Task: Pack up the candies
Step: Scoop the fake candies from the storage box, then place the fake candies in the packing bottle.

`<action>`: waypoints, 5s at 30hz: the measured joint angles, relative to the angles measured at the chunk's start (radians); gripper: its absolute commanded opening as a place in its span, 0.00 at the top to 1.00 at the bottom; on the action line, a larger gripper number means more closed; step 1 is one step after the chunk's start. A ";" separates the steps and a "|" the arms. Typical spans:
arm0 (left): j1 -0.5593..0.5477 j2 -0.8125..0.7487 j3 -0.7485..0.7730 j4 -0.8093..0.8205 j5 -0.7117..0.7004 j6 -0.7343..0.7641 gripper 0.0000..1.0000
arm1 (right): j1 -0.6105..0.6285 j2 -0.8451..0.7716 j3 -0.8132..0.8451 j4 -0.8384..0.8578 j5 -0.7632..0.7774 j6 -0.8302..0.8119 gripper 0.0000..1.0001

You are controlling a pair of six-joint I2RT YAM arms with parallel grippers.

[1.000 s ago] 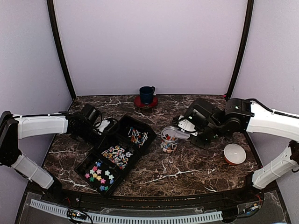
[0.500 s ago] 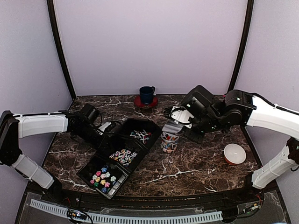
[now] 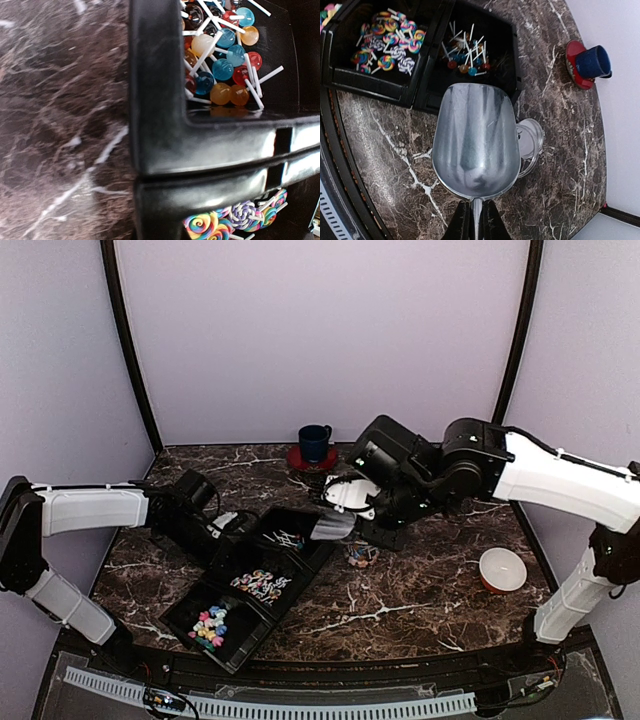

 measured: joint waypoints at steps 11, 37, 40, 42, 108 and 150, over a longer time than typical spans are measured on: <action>-0.076 0.035 0.029 -0.066 -0.213 0.036 1.00 | 0.000 0.167 0.030 -0.085 -0.030 -0.019 1.00; -0.154 0.048 0.077 -0.105 -0.356 0.074 1.00 | -0.063 0.500 0.285 -0.137 -0.124 -0.066 1.00; -0.154 0.051 0.077 -0.105 -0.361 0.084 1.00 | -0.072 0.516 0.306 -0.130 -0.150 -0.087 1.00; -0.154 0.051 0.077 -0.105 -0.363 0.089 1.00 | -0.079 0.518 0.307 -0.118 -0.169 -0.108 1.00; -0.148 -0.022 0.084 -0.137 -0.535 0.090 1.00 | -0.110 0.475 -0.697 1.814 -0.259 -0.031 1.00; -0.106 -0.022 0.021 0.000 -0.406 0.116 1.00 | -0.155 0.142 -0.882 1.633 -0.231 -0.063 1.00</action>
